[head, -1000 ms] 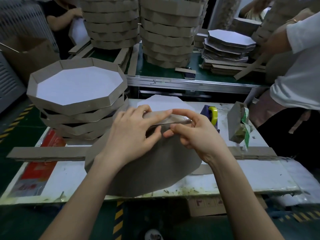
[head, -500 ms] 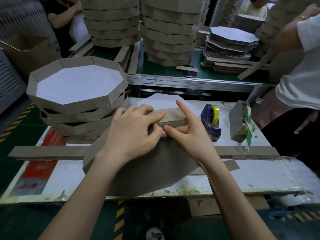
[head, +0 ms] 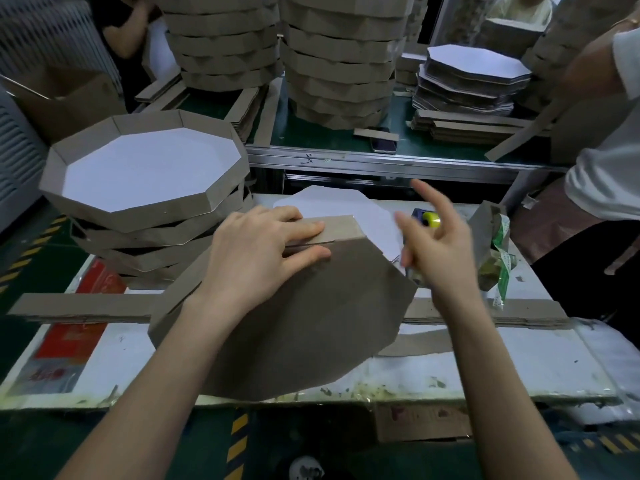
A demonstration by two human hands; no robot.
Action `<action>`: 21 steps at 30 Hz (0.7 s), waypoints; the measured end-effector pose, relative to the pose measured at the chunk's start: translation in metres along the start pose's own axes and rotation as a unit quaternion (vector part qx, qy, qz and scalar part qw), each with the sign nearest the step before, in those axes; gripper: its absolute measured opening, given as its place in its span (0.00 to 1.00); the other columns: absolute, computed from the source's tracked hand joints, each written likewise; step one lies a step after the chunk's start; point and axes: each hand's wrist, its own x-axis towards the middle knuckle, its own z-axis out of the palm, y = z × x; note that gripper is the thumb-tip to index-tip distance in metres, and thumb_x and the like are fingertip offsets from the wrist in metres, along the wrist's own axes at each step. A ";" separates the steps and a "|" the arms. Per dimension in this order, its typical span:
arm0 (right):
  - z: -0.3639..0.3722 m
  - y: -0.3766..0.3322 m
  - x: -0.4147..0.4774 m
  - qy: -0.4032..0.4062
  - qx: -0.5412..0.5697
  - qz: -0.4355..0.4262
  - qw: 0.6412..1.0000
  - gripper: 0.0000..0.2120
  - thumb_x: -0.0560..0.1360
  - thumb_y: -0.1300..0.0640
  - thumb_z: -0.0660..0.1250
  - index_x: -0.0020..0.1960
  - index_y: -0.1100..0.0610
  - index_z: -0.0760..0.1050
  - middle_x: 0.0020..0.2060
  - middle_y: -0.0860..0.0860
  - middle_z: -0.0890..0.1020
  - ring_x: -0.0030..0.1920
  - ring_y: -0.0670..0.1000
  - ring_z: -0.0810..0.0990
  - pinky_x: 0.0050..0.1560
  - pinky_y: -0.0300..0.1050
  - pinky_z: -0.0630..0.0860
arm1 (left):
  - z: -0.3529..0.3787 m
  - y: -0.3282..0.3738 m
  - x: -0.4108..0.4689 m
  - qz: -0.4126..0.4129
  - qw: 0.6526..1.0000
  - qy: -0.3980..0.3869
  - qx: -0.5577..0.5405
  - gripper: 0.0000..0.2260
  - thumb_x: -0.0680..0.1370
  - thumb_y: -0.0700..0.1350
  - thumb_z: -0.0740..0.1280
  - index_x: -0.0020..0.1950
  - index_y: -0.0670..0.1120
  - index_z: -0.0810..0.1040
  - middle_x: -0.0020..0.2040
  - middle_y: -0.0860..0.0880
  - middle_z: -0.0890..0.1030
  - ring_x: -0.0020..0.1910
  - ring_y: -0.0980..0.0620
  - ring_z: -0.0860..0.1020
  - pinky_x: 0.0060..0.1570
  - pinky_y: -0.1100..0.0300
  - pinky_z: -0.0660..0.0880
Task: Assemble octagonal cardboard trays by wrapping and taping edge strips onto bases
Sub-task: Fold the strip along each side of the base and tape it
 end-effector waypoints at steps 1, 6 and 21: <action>-0.008 0.013 0.018 0.076 0.017 0.025 0.997 0.16 0.76 0.54 0.67 0.63 0.43 0.76 0.24 0.49 0.79 0.23 0.43 0.73 0.27 0.34 0.71 | -0.001 0.000 0.002 0.005 1.000 -0.016 0.005 0.20 0.74 0.66 0.60 0.60 0.60 0.80 0.55 0.56 0.80 0.52 0.49 0.77 0.47 0.53 0.69; -0.029 0.126 0.098 0.180 -0.129 0.250 0.942 0.13 0.80 0.59 0.59 0.61 0.59 0.77 0.55 0.58 0.81 0.53 0.58 0.81 0.52 0.54 0.80 | -0.005 0.007 0.013 0.014 0.996 -0.082 0.013 0.25 0.72 0.69 0.53 0.66 0.67 0.74 0.59 0.59 0.76 0.57 0.53 0.73 0.48 0.55 0.65; -0.064 0.234 0.147 0.122 -0.187 0.471 0.854 0.16 0.76 0.64 0.69 0.62 0.68 0.72 0.61 0.64 0.77 0.61 0.63 0.77 0.55 0.53 0.77 | 0.013 0.020 0.048 0.011 0.994 -0.105 0.025 0.24 0.74 0.73 0.51 0.64 0.68 0.74 0.57 0.61 0.77 0.48 0.58 0.69 0.45 0.58 0.60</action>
